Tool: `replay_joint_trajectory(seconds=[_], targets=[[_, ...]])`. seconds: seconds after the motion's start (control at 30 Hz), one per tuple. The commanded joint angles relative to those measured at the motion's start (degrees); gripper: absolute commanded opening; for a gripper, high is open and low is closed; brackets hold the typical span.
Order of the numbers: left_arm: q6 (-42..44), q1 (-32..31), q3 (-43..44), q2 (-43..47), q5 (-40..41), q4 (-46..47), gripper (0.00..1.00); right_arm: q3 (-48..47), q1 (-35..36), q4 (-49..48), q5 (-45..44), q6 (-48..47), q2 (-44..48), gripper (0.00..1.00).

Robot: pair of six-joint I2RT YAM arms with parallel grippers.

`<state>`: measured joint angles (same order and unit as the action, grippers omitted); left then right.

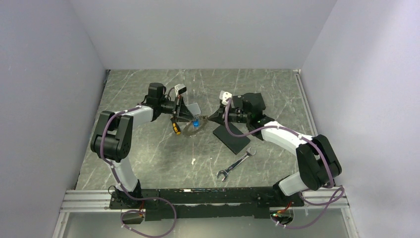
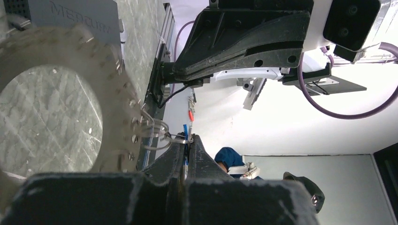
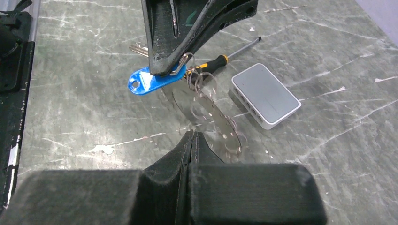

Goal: Remove the keys from the keyring
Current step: Pick up the key from the keyring.

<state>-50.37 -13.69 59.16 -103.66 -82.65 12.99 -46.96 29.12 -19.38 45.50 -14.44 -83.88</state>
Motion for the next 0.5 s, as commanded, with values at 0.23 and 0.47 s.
replay_joint_trajectory(seconds=[0.23,0.47], targets=[[4.32,-0.41,2.86,1.55,-3.68,-2.25,0.0,-3.74,-0.21,3.2,4.68,-2.59,0.83,0.23],[0.17,-2.38,2.12,1.19,-6.33,3.46,0.0,-2.44,-0.16,-3.88,8.21,-0.9,-1.22,0.41]])
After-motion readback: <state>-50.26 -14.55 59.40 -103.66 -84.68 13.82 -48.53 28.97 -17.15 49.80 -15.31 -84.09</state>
